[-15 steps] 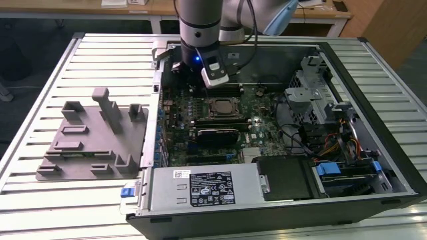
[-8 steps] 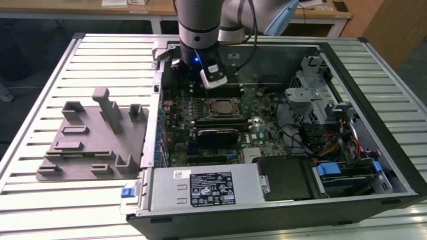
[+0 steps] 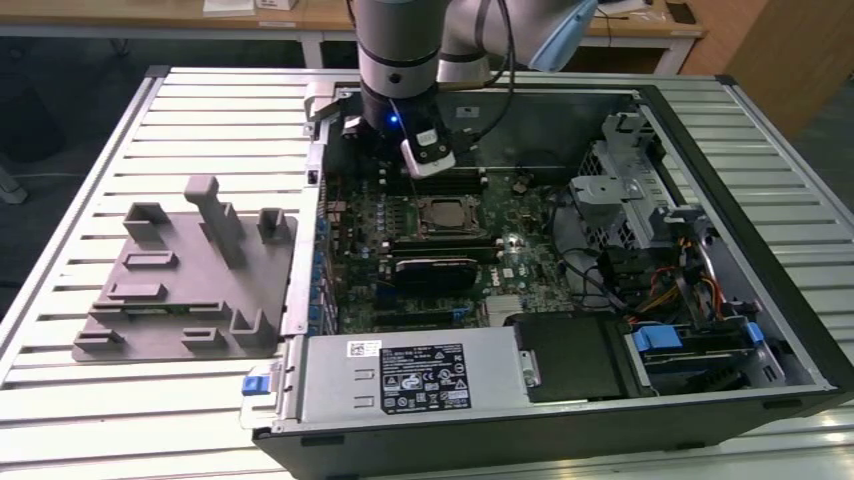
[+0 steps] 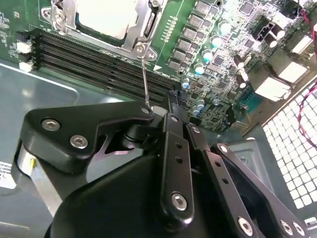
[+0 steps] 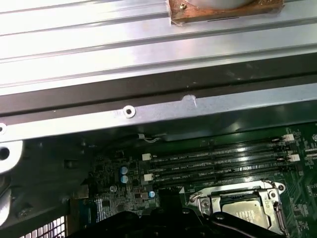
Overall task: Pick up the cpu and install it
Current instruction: 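Install the first cpu locking lever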
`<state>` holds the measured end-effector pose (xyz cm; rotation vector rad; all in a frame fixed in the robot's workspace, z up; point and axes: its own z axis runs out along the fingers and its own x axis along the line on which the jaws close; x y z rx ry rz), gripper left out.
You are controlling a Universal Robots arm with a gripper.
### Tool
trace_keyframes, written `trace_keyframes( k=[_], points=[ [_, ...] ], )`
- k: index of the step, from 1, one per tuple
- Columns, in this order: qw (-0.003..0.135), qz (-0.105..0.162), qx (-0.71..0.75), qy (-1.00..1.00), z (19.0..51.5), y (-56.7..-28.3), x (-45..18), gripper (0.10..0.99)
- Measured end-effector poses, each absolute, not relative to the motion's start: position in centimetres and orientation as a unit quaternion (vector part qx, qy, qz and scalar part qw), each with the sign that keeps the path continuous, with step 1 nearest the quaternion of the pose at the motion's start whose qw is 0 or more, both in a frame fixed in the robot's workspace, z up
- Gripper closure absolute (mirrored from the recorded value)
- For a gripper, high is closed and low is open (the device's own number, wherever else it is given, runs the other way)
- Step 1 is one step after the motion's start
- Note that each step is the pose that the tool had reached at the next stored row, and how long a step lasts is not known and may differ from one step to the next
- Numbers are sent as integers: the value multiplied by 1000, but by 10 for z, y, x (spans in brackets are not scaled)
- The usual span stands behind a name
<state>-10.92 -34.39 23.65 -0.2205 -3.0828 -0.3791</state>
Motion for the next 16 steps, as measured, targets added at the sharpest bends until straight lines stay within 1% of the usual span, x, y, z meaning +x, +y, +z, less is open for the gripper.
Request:
trace_keyframes(
  k=[16],
  points=[
    [16, -122, -71, -990, 236, -344, -52, 980]
  ],
)
